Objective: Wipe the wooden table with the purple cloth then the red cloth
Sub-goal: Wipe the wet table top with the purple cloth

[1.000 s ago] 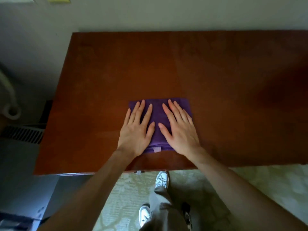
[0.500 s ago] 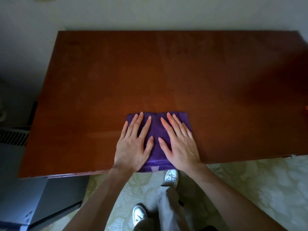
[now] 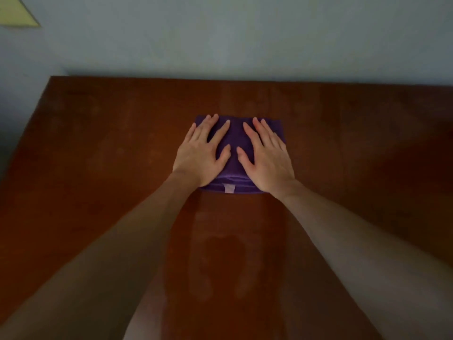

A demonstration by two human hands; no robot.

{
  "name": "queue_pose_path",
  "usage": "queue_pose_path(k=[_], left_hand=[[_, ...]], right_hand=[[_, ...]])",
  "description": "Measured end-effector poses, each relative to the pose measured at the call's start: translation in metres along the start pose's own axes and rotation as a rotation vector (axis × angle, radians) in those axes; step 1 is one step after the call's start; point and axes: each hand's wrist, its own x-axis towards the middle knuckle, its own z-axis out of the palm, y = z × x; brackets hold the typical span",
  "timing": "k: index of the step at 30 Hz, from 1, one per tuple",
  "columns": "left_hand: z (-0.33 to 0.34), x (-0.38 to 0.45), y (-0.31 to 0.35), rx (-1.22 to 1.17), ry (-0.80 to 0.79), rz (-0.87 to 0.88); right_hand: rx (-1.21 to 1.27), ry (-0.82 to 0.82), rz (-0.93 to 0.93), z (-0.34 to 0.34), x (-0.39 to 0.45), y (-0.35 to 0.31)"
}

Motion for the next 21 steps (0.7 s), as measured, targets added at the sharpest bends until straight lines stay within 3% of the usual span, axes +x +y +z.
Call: queue_pose_path(k=[5,11,16,21], left_hand=[[0.001,0.087,-0.011,0.017,0.026,-0.032],[0.001,0.13,-0.02,0.022,0.06,-0.035],[0.005,0.114,-0.008,0.044,0.039,-0.078],[0.009,0.048,0.032,0.014,0.032,-0.079]], right_hand=[[-0.001,0.002,-0.029,0.004,0.087,0.037],[0.017,-0.001,-0.068,0.007,0.132,0.054],[0.009,-0.042,-0.085,0.002,0.112,0.052],[0.031,-0.037,-0.077,-0.01,0.034,0.05]])
